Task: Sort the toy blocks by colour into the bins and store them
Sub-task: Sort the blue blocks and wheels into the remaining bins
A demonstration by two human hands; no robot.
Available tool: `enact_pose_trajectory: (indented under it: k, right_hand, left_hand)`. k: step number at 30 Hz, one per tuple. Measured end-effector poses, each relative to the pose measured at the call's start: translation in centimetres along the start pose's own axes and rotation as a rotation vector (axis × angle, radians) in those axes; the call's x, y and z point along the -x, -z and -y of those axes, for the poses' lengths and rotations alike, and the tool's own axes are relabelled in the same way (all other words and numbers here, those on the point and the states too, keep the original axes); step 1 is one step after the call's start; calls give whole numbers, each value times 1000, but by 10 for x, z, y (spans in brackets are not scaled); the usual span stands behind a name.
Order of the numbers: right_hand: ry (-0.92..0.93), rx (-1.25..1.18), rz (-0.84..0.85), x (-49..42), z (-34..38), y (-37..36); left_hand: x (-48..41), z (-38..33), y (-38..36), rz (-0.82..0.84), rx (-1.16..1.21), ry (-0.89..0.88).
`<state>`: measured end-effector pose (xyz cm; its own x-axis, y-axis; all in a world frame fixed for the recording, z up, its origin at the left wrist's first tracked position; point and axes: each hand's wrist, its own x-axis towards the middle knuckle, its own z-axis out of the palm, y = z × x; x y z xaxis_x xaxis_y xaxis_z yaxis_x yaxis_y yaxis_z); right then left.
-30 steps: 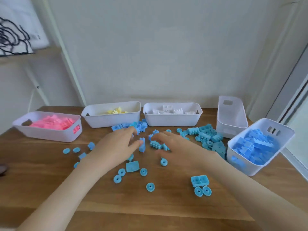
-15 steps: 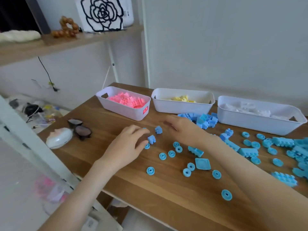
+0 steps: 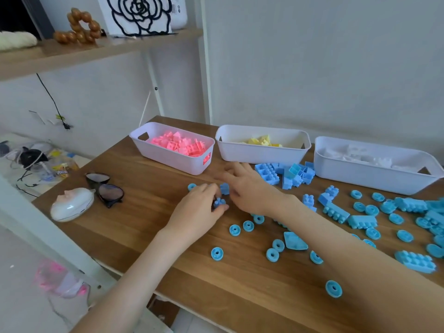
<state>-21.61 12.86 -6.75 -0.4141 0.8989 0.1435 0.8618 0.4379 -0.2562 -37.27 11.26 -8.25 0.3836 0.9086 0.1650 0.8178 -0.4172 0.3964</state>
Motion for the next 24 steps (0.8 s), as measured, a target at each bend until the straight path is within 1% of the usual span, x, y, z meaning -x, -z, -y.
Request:
enact_pose_trajectory:
  k: [2, 4, 6, 8, 10, 12, 15, 18, 21, 24]
  right_hand:
    - [-31, 56, 126, -4, -3, 0]
    - [-34, 36, 171, -6, -4, 3]
    - [-34, -10, 141, -6, -6, 7]
    - [-84, -13, 40, -5, -13, 12]
    - [-186, 60, -83, -5, -24, 19]
    - [-310, 158, -138, -3, -36, 24]
    - [-474, 330, -95, -1, -42, 22]
    - [-564, 438, -37, -3, -38, 13]
    - [-575, 460, -7, -7, -38, 11]
    - [-514, 362, 26, -2, -40, 15]
  left_hand:
    - [-4, -1, -1, -17, -5, 10]
    - [-8, -5, 1, -48, -29, 6]
    - [-11, -11, 3, -86, -53, -12]
    - [-12, -17, 3, -112, -46, -29]
    - [-13, -21, 1, -114, -10, -23]
    - [-15, -26, -2, -106, 4, 5]
    - [-19, -31, -5, -61, -9, 8]
    - [-21, -34, -6, -29, -37, 11]
    - [-21, -37, -8, 5, -37, 24]
    - [-17, -42, -10, 68, 21, 36]
